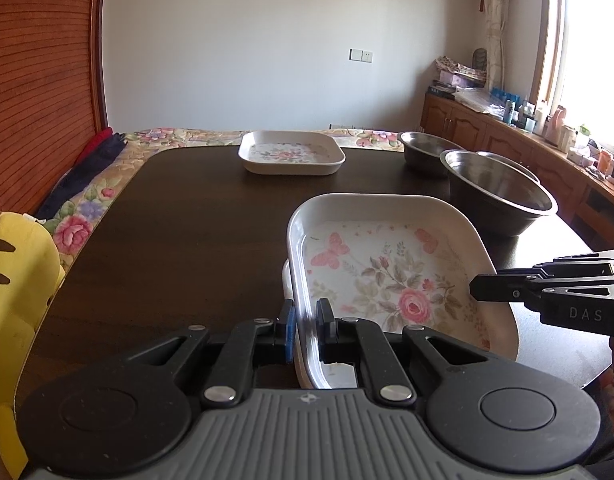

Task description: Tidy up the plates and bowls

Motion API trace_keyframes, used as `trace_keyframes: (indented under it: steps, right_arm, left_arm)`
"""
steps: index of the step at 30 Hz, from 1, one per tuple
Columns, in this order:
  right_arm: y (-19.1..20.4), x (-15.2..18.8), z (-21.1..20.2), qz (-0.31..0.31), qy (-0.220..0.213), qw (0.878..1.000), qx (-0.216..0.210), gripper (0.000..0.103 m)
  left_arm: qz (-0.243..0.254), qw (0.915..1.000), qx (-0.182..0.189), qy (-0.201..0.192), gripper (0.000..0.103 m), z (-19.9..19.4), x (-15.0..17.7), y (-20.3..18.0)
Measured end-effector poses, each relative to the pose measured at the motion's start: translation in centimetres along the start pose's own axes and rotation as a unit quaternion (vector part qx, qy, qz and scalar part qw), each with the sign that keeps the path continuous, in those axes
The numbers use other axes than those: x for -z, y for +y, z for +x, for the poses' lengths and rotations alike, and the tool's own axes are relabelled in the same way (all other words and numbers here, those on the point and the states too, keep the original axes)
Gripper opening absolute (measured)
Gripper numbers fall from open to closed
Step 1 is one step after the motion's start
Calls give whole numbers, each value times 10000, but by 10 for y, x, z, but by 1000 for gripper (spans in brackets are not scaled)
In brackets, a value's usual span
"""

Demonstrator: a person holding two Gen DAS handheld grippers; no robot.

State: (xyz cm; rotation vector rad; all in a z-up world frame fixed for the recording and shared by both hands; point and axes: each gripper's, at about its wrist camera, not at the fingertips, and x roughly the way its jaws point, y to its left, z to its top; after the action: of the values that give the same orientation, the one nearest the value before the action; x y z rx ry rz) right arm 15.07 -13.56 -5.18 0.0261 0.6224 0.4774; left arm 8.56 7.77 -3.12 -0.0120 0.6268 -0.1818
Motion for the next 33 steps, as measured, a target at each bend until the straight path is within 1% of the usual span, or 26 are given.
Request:
trace_keyframes:
  steps: [7, 13, 18, 33]
  right_arm:
    - [2, 1, 2, -39, -20, 10000, 14, 11]
    - [3, 2, 1, -95, -42, 9999, 87, 17]
    - [1, 4, 1, -103, -31, 9999, 70, 17]
    - [4, -4, -15, -291, -406, 9987, 58, 17]
  left_arm:
    - [-35, 10000, -45, 0, 10, 4, 2, 1]
    - [-76, 10000, -46, -26, 11, 5, 2, 0]
    - [-79, 9999, -54, -66, 11, 4, 2, 1]
    - [19, 9998, -60, -179, 11, -3, -3, -2]
